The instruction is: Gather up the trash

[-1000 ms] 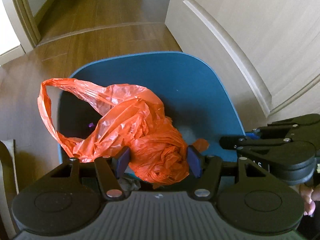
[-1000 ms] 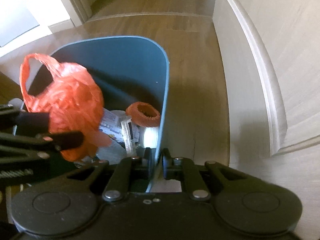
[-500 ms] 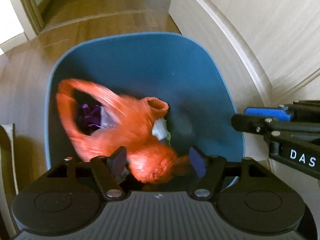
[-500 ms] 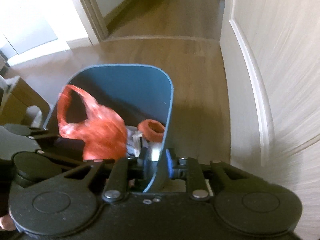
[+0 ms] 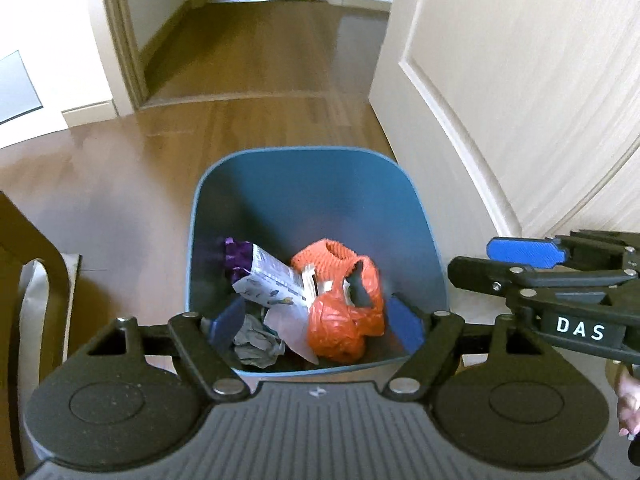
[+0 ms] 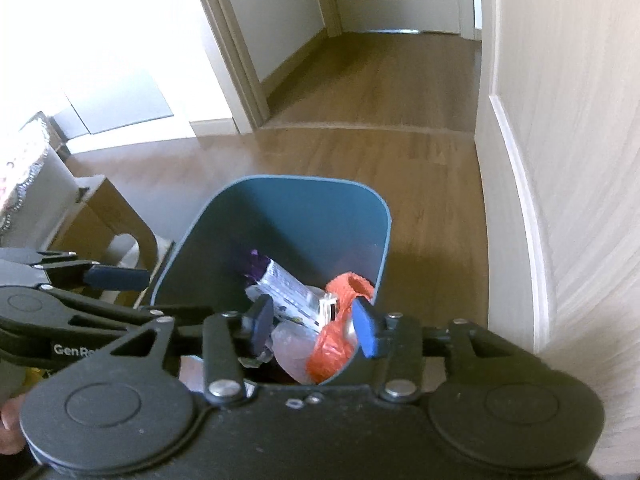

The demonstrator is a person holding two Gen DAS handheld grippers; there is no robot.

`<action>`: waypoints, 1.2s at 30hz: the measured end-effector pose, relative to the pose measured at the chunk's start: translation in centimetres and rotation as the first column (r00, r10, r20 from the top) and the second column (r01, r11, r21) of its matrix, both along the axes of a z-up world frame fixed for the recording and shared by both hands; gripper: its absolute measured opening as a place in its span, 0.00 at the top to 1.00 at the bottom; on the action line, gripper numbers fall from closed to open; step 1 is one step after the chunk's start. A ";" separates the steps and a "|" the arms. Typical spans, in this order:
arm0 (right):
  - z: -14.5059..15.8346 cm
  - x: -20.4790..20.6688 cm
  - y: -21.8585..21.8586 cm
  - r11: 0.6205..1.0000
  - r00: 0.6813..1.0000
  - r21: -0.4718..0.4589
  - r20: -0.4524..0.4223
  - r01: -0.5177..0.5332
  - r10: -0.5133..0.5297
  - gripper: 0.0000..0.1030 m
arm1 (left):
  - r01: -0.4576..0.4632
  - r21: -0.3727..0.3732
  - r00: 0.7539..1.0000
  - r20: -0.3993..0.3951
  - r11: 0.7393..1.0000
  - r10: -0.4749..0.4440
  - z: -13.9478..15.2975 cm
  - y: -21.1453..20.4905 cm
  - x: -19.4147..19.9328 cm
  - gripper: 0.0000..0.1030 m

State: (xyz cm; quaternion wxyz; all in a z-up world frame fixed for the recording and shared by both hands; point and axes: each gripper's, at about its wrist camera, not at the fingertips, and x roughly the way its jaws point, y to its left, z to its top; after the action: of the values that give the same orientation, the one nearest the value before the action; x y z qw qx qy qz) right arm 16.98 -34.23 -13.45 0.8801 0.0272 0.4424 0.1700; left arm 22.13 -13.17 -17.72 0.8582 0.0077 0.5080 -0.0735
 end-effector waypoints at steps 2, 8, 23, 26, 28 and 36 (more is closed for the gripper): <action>0.6 -0.4 -0.3 1.000 1.000 0.005 0.016 -0.006 0.006 0.52 | -0.023 0.002 1.000 0.019 1.000 0.023 0.7 0.2 -0.5 0.24; 1.5 -1.4 -0.9 0.999 0.998 0.019 0.059 -0.031 0.030 0.43 | -0.078 0.025 0.993 0.086 0.997 0.076 3.2 1.1 -2.3 0.24; 1.9 -3.2 -0.9 0.995 0.989 0.047 0.130 -0.083 0.077 0.12 | -0.060 0.014 0.990 0.131 0.998 0.058 2.3 1.9 -4.2 0.22; 1.8 -3.9 -0.9 0.996 0.985 0.054 0.161 -0.073 0.064 0.09 | -0.067 0.038 0.989 0.132 0.997 0.061 2.1 1.9 -4.5 0.22; 1.7 -4.2 -0.7 0.997 0.984 0.048 0.171 -0.067 0.058 0.07 | -0.078 0.027 0.989 0.126 0.997 0.074 1.9 2.1 -4.6 0.22; 1.8 -5.1 -0.8 0.999 0.975 0.049 0.223 -0.023 0.012 0.04 | -0.076 0.030 0.987 0.142 0.997 0.071 1.9 1.8 -4.9 0.22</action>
State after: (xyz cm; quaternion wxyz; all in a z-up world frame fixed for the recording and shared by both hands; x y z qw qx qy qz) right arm 11.92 -35.00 -11.64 0.9217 0.0268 0.3366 0.1910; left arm 17.23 -11.36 -15.81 0.8937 0.0094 0.4474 -0.0323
